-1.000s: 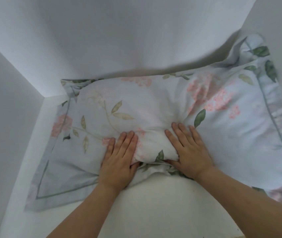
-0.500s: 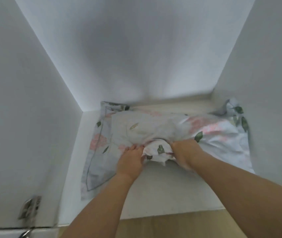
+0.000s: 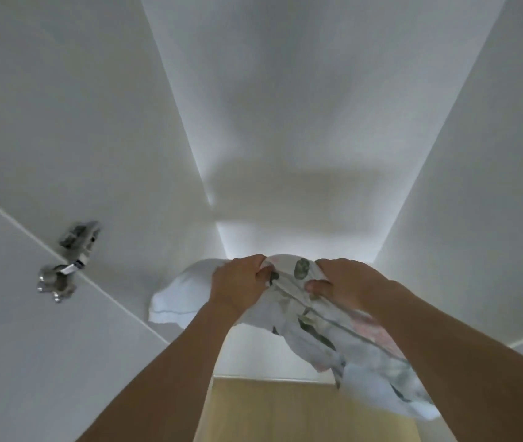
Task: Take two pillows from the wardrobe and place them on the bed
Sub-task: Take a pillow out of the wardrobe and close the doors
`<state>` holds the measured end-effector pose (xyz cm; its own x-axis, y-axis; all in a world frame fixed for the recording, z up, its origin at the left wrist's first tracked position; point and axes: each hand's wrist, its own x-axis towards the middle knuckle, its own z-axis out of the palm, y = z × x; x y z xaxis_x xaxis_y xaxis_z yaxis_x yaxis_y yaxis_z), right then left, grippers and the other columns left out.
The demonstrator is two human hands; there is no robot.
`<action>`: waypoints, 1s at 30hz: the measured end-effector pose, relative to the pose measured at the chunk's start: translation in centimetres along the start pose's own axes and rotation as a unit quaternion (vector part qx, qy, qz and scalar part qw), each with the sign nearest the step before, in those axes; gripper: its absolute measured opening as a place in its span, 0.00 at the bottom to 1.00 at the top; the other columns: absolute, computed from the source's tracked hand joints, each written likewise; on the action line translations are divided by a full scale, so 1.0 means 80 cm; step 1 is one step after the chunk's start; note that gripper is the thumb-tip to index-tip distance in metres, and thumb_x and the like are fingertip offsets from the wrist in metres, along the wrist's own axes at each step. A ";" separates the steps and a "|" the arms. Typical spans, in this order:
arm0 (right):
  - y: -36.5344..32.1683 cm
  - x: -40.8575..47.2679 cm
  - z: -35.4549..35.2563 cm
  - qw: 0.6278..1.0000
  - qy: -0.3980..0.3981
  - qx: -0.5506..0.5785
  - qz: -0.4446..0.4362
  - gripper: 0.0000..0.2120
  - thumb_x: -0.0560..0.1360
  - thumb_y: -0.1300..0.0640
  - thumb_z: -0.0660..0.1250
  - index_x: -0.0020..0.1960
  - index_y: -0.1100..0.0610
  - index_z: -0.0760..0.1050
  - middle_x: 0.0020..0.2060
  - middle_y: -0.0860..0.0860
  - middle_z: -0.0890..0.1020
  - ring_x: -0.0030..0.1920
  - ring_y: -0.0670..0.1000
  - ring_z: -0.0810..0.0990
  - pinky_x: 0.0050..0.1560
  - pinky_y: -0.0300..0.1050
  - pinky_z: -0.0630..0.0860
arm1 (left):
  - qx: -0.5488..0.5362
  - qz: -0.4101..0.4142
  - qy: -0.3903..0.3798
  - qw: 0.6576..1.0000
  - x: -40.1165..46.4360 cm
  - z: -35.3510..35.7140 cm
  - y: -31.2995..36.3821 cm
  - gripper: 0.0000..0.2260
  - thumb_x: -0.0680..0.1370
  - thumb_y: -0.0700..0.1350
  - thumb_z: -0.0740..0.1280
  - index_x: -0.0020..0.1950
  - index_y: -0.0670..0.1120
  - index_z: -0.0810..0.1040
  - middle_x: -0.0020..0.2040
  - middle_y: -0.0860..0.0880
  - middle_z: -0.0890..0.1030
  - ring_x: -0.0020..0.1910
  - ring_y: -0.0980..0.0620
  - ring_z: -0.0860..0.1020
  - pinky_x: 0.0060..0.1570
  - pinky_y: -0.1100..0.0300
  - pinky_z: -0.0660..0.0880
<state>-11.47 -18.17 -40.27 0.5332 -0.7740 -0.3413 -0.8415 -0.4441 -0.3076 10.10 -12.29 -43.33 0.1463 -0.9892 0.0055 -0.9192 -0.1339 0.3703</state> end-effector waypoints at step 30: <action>-0.246 -0.168 -0.130 0.977 0.025 -0.195 -0.078 0.14 0.71 0.59 0.61 0.56 0.56 0.74 0.45 0.50 0.76 0.45 0.53 0.77 0.43 0.44 0.72 | -0.088 -0.227 0.207 0.948 -0.261 -0.288 0.031 0.19 0.79 0.49 0.64 0.70 0.47 0.71 0.69 0.47 0.73 0.70 0.46 0.68 0.69 0.53 0.65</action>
<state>-2.96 -3.69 -20.35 0.6605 -0.7004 -0.2705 -0.7251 -0.6886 0.0124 13.23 9.36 -21.12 0.6760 -0.7196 0.1588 -0.6578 -0.4922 0.5702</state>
